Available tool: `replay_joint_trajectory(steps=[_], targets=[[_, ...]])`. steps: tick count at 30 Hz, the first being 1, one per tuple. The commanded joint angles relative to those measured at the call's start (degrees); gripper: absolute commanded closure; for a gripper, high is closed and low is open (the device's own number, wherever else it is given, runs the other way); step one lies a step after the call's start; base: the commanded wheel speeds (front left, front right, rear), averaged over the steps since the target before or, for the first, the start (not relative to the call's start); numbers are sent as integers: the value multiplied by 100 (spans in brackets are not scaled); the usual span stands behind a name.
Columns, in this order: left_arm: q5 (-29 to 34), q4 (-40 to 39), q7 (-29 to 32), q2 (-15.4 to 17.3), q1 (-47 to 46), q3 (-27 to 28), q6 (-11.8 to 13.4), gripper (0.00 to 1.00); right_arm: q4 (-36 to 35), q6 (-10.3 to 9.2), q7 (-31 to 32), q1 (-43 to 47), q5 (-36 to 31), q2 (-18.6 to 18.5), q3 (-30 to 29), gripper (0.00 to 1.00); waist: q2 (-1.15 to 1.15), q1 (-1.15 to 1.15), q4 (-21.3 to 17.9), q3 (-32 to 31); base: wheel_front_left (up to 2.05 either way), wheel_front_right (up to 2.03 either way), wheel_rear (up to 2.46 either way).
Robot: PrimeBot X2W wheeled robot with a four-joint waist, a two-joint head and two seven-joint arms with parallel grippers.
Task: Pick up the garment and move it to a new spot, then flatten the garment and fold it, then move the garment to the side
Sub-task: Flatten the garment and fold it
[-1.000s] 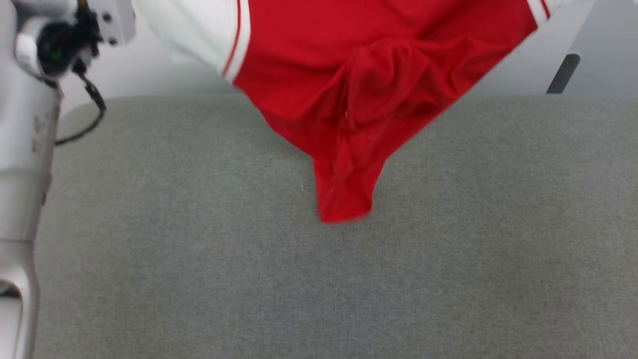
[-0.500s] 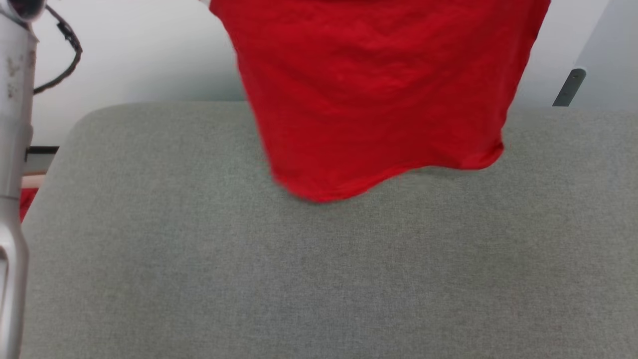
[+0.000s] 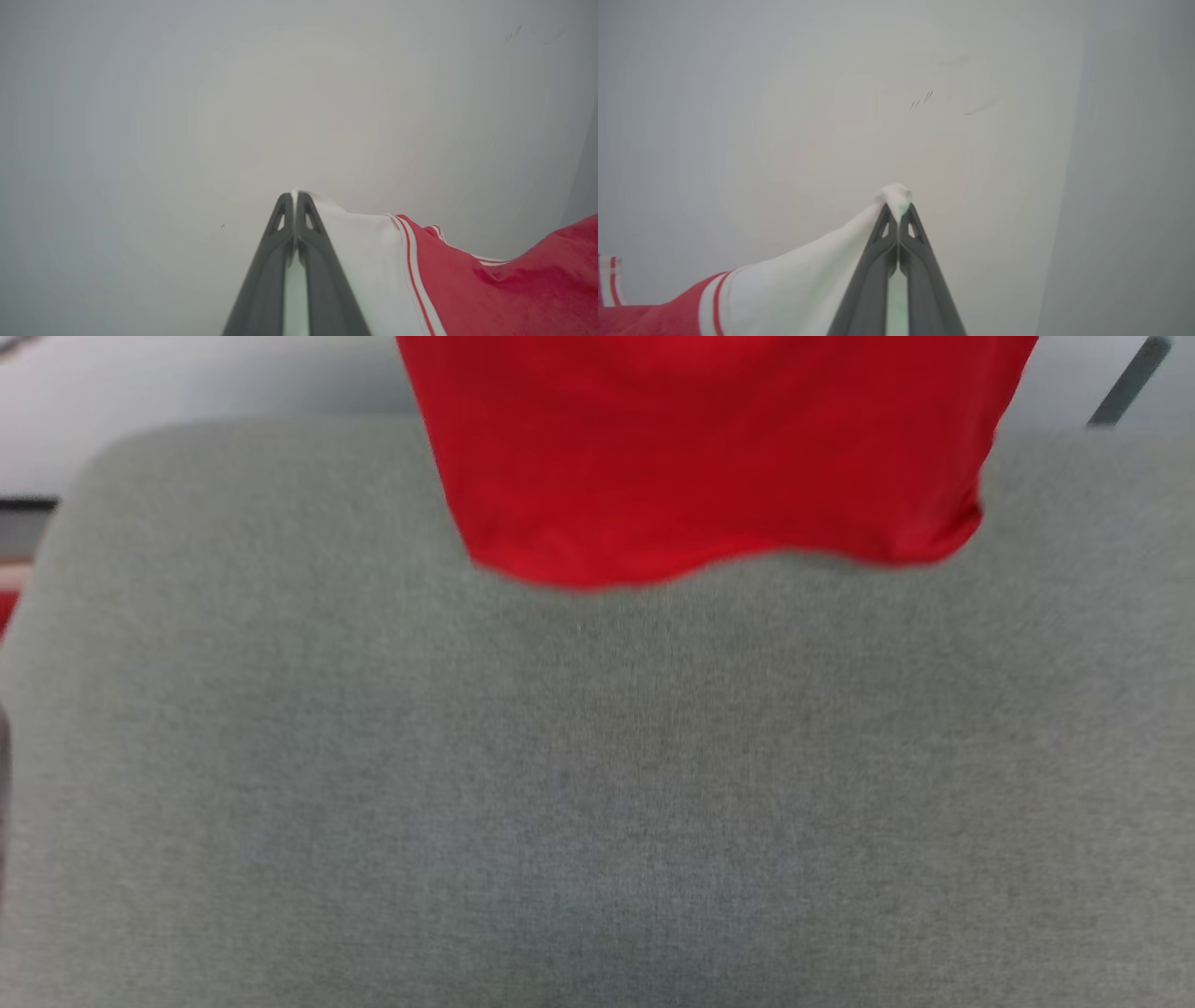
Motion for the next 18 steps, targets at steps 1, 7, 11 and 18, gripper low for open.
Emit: replay_joint_trajectory(steps=[1,7,11,18], targets=[[94,66,-289,-73,-268,4,84,100,95,0,-313,-237,-227,-29,-107,100,0,0,-23,937,0,0,0],[67,356,-1011,-312,-1119,130,133,100,153,0,-862,-877,-1144,-155,-706,100,0,0,-8,1759,0,0,0],[29,527,-1391,-424,-1661,180,65,100,-527,0,-898,-1073,-1866,-141,-1271,100,0,0,90,2301,0,0,0],[-172,644,-2073,-446,-2269,197,-66,100,-2013,0,-891,-1022,-2806,69,-1735,100,0,0,258,3221,0,0,0]])
